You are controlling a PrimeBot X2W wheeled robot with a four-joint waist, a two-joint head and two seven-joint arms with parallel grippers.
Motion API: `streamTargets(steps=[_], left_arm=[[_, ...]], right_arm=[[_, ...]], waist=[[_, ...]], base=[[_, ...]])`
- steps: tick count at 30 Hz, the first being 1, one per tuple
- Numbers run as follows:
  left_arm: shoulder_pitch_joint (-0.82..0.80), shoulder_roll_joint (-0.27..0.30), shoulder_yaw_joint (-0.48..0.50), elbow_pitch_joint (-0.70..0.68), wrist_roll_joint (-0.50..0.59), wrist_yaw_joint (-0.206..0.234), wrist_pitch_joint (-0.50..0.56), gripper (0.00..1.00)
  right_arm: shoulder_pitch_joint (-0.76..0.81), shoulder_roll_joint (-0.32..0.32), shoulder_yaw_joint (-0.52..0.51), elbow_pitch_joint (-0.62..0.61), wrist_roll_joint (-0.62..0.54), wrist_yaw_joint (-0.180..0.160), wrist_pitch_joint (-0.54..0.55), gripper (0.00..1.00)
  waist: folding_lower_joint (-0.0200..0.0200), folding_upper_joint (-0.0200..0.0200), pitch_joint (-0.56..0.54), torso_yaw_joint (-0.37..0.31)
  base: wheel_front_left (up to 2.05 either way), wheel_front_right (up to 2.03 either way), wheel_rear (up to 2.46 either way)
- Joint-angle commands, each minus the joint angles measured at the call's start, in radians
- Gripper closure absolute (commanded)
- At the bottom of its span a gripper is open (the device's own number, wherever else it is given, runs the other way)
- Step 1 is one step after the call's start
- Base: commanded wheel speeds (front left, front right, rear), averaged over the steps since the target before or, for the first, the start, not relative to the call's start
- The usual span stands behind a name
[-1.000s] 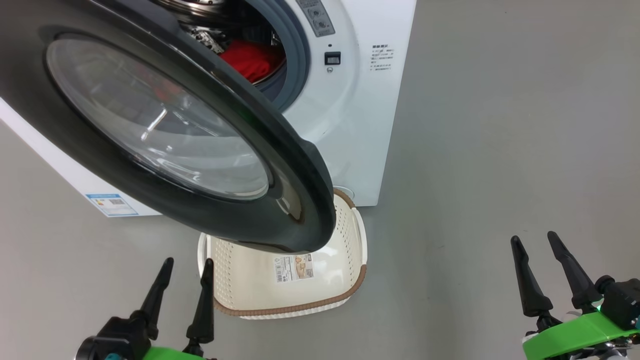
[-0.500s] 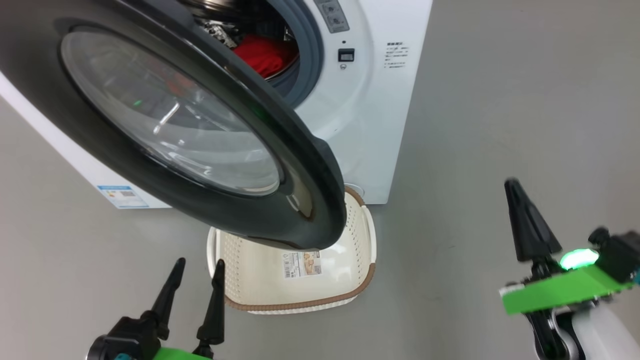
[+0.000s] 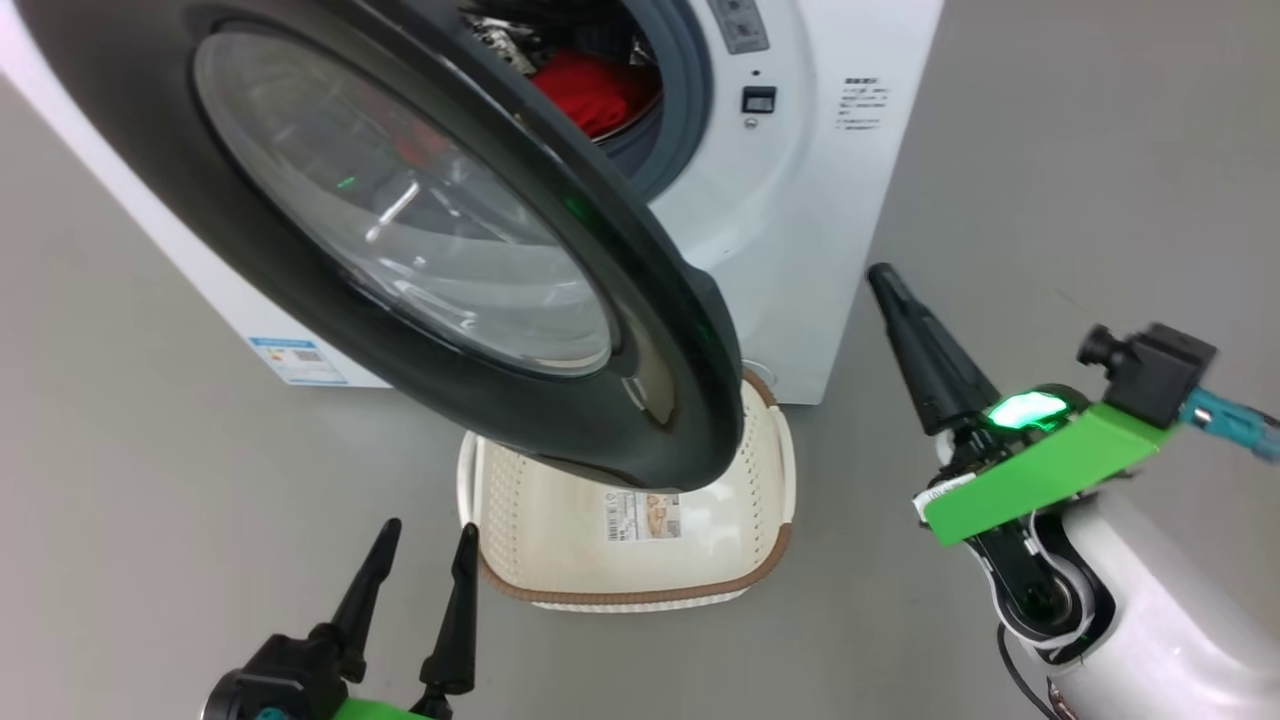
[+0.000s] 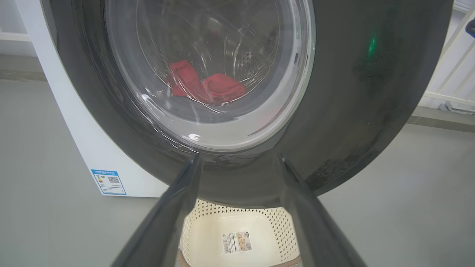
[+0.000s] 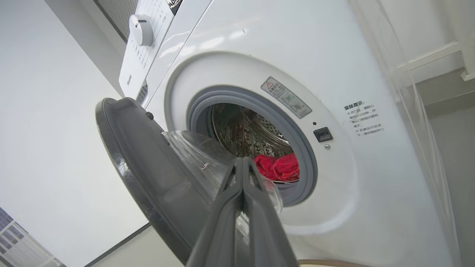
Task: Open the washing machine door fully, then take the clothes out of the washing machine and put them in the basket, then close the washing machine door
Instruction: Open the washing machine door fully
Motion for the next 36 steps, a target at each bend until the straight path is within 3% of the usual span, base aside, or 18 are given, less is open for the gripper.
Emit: streamTargets(steps=[1, 8, 16, 26, 36], left_arm=[[-0.005, 0.008, 0.025, -0.024, -0.005, 0.007, -0.012, 0.0], [-0.015, 0.008, 0.011, -0.026, -0.014, 0.009, -0.012, 0.0], [-0.03, 0.008, -0.014, -0.024, -0.029, 0.011, -0.012, 0.0], [-0.035, 0.008, -0.045, -0.022, -0.05, 0.012, -0.012, 0.0], [-0.018, 0.008, -0.047, -0.021, -0.056, 0.018, -0.012, 0.0]], right_arm=[[-0.039, -0.015, 0.048, -0.017, 0.063, 0.007, -0.006, 1.0], [-0.138, -0.094, 0.195, -0.021, 0.341, 0.007, 0.029, 1.0], [-0.178, -0.129, 0.192, -0.011, 0.565, 0.007, 0.19, 1.0], [-0.169, -0.1, 0.133, 0.013, 0.643, 0.007, 0.384, 1.0], [-0.114, -0.053, 0.098, 0.021, 0.633, 0.007, 0.511, 1.0]], waist=[[0.0, -0.0001, 0.005, 0.016], [0.0, -0.0001, 0.03, 0.048], [0.0, -0.0001, 0.055, 0.08], [0.0, -0.0001, 0.056, 0.121], [0.0, -0.0001, 0.024, 0.158]], base=[[0.0, 0.0, 0.0], [0.0, 0.0, 0.0], [0.0, 0.0, 0.0], [0.0, 0.0, 0.0], [0.0, 0.0, 0.0]])
